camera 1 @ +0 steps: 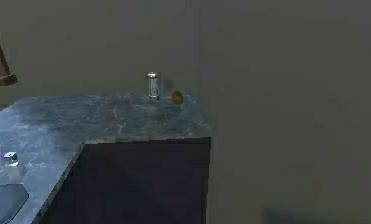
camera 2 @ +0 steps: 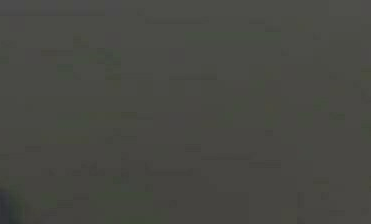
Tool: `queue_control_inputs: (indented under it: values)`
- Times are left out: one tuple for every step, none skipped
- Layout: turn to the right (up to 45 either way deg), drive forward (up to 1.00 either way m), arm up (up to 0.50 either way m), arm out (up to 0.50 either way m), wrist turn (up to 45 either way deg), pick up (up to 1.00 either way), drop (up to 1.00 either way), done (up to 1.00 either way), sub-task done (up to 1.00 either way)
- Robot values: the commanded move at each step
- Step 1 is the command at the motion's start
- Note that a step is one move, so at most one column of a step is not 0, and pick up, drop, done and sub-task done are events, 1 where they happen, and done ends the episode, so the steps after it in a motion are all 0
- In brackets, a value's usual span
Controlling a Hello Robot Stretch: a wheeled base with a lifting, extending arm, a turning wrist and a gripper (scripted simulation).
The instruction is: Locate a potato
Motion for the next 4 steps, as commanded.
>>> queue_control_inputs:
  values:
    - [0.0,0.25,0.00,0.00,0.0,0.00,0.00,0.00,0.00]
    - [-33.0,0.00,0.00,0.00,0.0,0.00,0.00,0.00,0.00]
    - [0.0,0.35,0.00,0.00,0.0,0.00,0.00,0.00,0.00]
    - [42.0,0.00,0.00,0.00,0.0,0.00,0.00,0.00,0.00]
